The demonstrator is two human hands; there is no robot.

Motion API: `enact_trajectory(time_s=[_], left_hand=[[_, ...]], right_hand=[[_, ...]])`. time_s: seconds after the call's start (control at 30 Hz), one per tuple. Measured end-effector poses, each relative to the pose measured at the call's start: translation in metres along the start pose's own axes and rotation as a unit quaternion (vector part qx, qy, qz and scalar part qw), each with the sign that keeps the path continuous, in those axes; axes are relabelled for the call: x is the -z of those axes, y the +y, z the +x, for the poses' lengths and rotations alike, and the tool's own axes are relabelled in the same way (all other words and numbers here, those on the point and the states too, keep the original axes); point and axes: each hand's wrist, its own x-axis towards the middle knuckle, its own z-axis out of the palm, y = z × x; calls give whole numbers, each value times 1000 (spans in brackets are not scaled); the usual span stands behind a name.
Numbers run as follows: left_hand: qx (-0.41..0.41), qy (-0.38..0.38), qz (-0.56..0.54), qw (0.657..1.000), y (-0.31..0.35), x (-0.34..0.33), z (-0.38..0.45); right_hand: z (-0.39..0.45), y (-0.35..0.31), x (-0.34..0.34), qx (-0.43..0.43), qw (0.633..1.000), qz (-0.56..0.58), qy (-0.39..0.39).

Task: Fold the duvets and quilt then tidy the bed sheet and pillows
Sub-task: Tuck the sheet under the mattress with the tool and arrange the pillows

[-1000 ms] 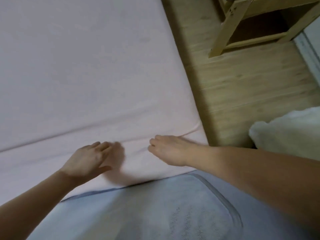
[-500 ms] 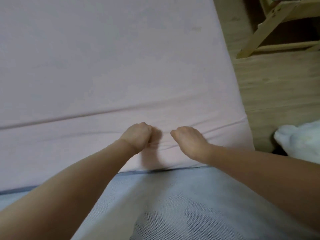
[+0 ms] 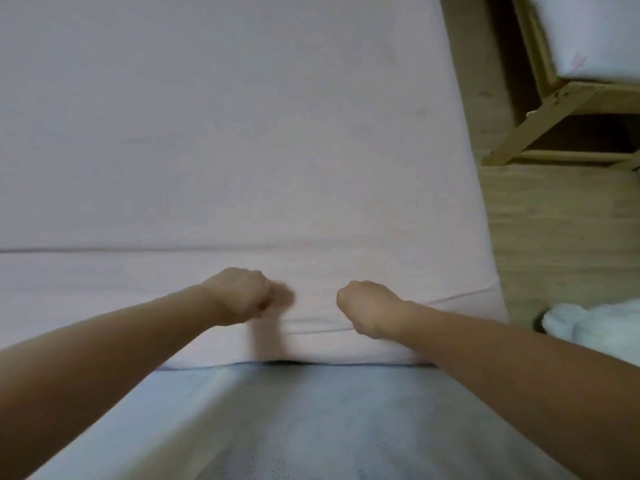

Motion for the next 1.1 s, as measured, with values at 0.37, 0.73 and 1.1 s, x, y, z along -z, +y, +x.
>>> enact_trajectory(time_s=[0.37,0.73,1.1], left_hand=[[46,97,64,992,-226,-112,-133],[-52,23,-128,990,-257,-149,-134],[-35,68,-3,997,-307,-138,-193]], right_hand=[[145,-230,41,20,990,2,142],[147,-279,54,6,999,32,-4],[166,-327,72,0,1000,-12,2]])
